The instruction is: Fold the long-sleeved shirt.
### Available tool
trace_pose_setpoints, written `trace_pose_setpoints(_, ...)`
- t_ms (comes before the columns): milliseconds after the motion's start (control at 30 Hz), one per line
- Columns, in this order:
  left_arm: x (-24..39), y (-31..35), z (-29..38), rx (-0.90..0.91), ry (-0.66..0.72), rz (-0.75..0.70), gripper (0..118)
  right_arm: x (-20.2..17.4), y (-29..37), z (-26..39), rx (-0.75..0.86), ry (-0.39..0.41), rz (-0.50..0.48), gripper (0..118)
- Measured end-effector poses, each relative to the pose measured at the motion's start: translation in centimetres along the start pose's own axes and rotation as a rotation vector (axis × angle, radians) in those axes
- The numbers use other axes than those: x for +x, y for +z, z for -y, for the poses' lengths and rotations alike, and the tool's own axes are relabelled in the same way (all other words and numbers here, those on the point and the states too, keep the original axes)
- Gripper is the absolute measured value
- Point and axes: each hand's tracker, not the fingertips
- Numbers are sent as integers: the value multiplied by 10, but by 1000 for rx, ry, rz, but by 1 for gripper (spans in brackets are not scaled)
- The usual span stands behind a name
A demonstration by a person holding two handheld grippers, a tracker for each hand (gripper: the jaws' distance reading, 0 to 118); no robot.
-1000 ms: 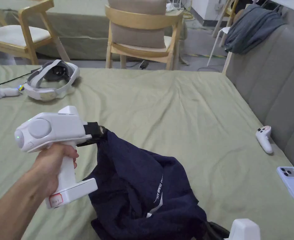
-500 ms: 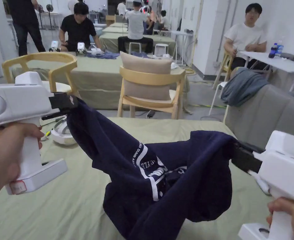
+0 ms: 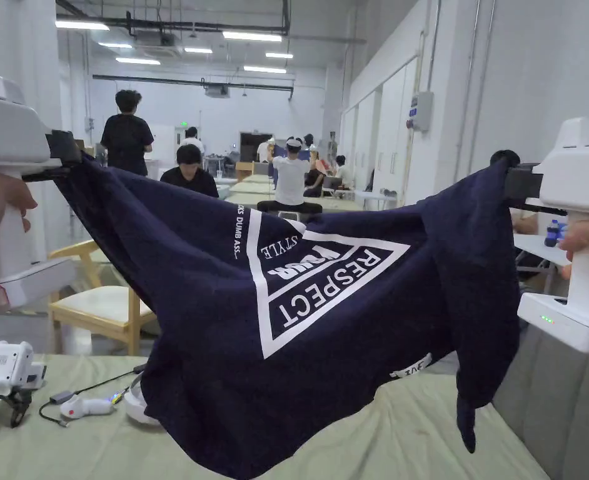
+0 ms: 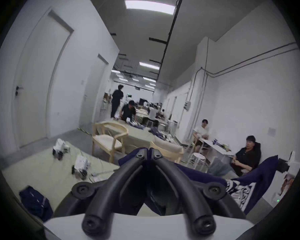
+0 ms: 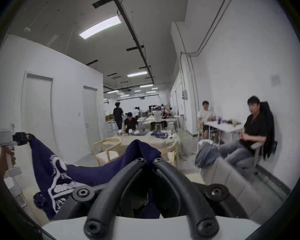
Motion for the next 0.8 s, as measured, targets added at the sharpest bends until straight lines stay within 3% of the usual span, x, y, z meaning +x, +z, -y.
trace_pose_setpoints(267,22,-49,-49,66,-122,-111,5,-6,-70,-51,2,104,113,1)
trace_pose_setpoints(400,19,-90,-39,60,-123,-137,5,-1,-108,-44,4,77,113,1)
trace_pose_setpoints(800,5,-222,103,-92,-154,-128,5,39,-237,96,-110,35,166,1)
